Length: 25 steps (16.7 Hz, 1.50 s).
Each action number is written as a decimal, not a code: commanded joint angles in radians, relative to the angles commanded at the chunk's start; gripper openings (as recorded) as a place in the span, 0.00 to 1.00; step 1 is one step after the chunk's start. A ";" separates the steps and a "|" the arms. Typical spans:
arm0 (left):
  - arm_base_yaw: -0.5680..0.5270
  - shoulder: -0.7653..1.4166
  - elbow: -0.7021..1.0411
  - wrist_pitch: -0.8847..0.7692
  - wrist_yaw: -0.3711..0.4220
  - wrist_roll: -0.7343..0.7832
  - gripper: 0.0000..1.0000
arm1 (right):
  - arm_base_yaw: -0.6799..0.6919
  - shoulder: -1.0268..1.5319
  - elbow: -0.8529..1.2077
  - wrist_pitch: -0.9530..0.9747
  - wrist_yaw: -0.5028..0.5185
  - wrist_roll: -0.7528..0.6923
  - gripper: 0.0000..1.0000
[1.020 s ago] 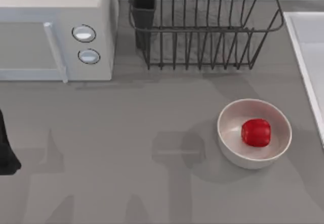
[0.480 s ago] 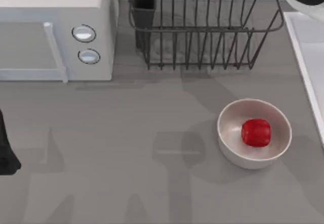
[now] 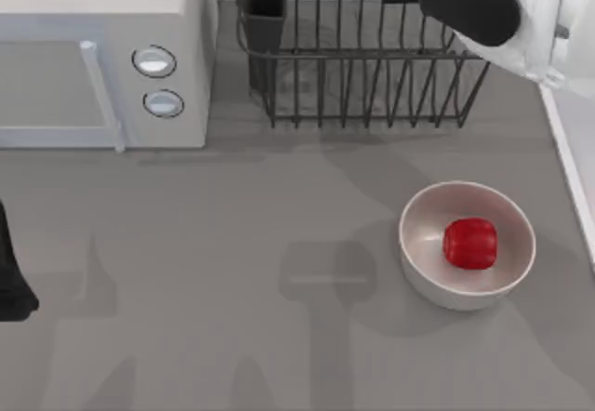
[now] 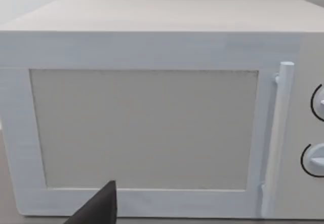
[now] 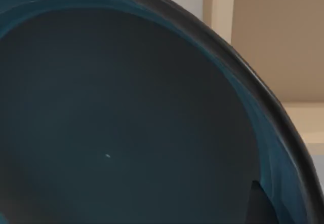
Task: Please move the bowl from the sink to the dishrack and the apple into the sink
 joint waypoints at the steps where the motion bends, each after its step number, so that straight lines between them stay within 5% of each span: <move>1: 0.000 0.000 0.000 0.000 0.000 0.000 1.00 | -0.012 0.032 -0.025 0.060 -0.012 0.000 0.00; 8: 0.000 0.000 0.000 0.000 0.000 0.000 1.00 | -0.106 0.242 -0.216 0.488 -0.103 -0.007 0.00; 15: 0.000 0.000 0.000 0.000 0.000 0.000 1.00 | -0.125 0.276 -0.255 0.543 -0.120 -0.007 0.00; 25: 0.000 0.000 0.000 0.000 0.000 0.000 1.00 | -0.125 0.276 -0.255 0.543 -0.120 -0.007 0.75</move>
